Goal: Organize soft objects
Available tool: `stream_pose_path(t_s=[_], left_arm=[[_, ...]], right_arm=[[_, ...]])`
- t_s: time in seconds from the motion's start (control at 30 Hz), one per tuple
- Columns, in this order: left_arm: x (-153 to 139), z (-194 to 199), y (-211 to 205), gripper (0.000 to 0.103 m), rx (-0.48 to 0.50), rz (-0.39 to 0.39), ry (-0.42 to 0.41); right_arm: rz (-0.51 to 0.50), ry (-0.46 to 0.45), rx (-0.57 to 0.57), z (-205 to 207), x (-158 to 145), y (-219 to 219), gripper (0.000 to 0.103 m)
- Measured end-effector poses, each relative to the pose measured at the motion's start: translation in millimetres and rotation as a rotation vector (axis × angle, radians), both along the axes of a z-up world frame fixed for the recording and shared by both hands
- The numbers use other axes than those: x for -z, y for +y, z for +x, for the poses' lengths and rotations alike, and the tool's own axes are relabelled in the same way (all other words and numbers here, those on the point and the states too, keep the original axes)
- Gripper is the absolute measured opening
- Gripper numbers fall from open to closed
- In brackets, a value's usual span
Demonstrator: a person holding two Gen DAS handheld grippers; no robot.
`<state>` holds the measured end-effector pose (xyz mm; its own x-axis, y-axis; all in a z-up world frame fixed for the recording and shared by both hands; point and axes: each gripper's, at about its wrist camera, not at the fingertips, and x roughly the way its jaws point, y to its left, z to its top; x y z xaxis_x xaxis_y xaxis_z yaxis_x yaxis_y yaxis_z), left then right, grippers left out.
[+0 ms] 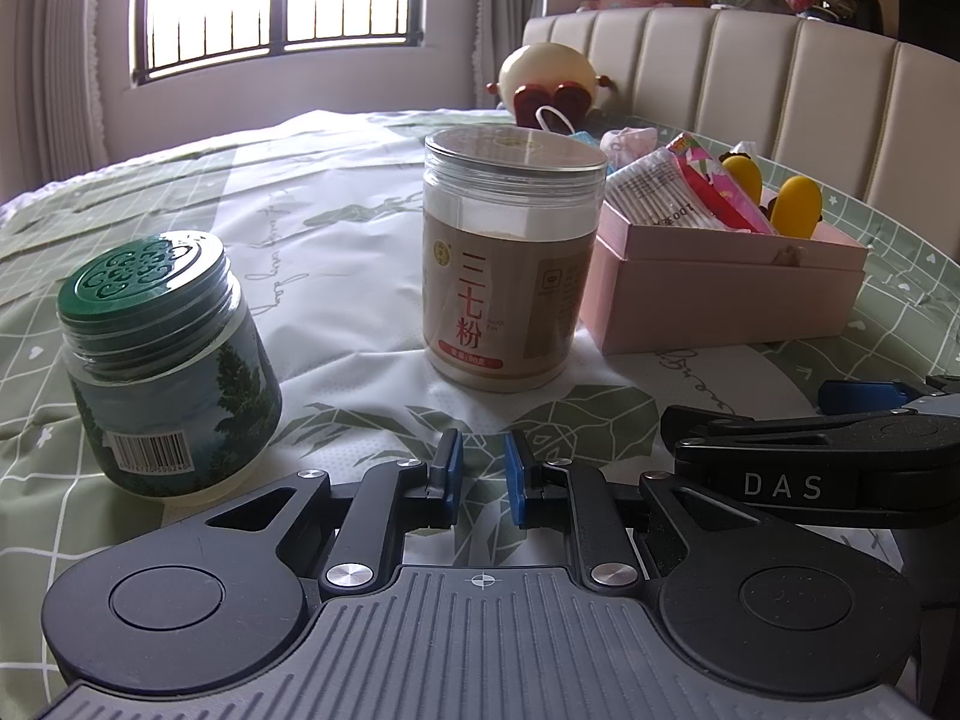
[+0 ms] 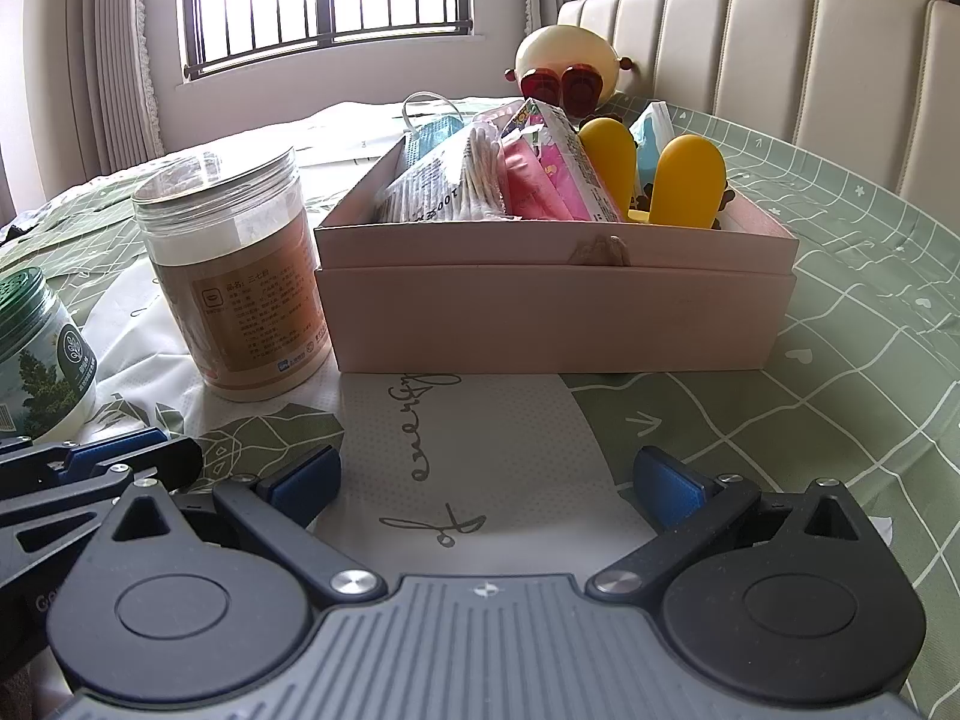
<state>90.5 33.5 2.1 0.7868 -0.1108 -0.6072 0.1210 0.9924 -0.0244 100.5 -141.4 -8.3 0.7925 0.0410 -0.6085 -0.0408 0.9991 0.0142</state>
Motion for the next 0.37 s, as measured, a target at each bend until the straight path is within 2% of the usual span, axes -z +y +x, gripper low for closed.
stream_pose_path(t_s=[0.37], left_arm=[[0.1,-0.1,-0.1,0.017,0.000,0.002,-0.001]], right_arm=[[-0.003,0.003,0.001,0.4,-0.6,1.1,0.103]])
